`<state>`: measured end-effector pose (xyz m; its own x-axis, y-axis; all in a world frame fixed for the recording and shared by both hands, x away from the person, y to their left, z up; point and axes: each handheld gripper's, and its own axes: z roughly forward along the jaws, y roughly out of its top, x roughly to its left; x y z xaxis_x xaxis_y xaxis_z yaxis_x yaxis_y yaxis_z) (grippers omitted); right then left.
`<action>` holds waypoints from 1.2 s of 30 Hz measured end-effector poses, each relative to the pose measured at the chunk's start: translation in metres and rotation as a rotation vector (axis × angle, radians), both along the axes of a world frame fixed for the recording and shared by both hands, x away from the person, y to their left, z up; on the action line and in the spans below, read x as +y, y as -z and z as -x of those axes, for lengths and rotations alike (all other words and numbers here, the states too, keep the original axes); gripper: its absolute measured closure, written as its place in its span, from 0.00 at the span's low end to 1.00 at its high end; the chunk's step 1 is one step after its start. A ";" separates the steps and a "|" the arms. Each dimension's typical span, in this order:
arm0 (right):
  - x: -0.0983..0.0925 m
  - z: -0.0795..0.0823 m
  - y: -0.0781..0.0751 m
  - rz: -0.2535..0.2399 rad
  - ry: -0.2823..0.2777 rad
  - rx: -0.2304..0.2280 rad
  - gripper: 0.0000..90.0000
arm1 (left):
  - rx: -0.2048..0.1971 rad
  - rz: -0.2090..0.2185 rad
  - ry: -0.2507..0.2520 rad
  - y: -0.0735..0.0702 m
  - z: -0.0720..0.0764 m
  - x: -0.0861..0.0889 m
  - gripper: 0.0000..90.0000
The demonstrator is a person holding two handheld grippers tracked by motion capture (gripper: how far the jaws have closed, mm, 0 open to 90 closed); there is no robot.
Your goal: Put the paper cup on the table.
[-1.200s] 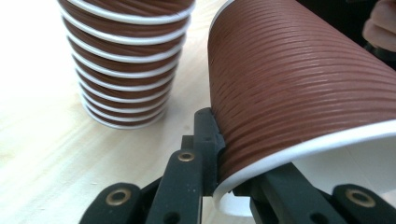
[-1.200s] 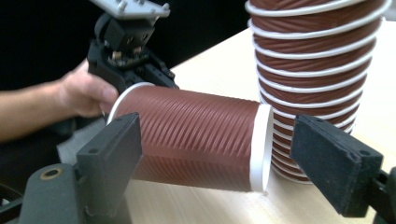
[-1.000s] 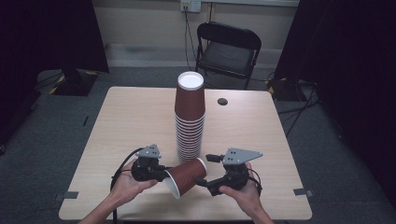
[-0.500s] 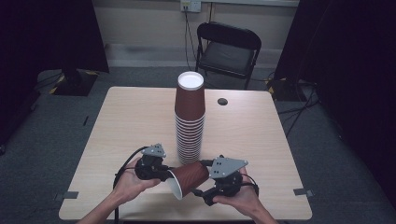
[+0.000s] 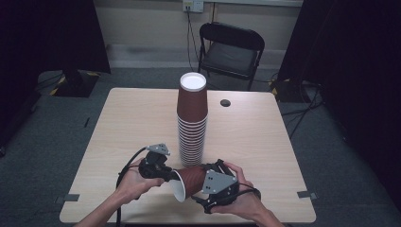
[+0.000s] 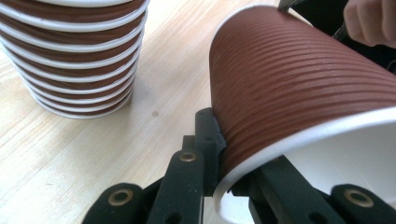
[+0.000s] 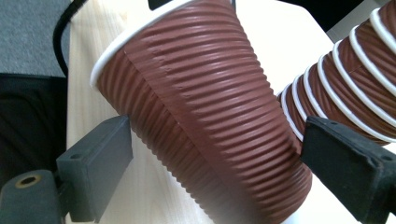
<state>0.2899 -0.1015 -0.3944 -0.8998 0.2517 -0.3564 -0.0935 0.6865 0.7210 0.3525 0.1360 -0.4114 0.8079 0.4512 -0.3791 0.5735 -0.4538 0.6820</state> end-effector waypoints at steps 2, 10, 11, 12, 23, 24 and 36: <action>0.002 0.000 0.001 0.010 -0.013 0.008 0.09 | 0.017 0.003 0.024 -0.002 -0.002 -0.001 0.96; 0.017 0.003 0.010 0.091 -0.032 -0.032 0.10 | -0.003 -0.026 0.049 -0.009 0.000 -0.018 0.97; 0.017 0.002 0.010 0.089 -0.037 -0.029 0.10 | 0.002 -0.024 0.045 -0.009 0.000 -0.019 0.97; 0.018 0.002 0.009 0.087 -0.041 -0.012 0.11 | -0.001 -0.028 0.043 -0.009 0.000 -0.019 0.97; 0.028 0.002 0.010 0.101 -0.057 -0.033 0.10 | 0.016 -0.034 0.028 -0.006 0.000 -0.024 0.96; 0.029 0.002 0.010 0.101 -0.055 -0.030 0.10 | 0.016 -0.037 0.025 -0.006 0.000 -0.024 0.96; 0.031 0.000 0.011 0.091 -0.049 -0.006 0.12 | -0.016 0.023 0.010 -0.002 0.003 -0.014 0.90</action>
<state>0.2895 -0.0708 -0.4052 -0.9082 0.1737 -0.3809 -0.1326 0.7436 0.6554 0.3498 0.1217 -0.4094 0.8183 0.4349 -0.3758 0.5579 -0.4437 0.7013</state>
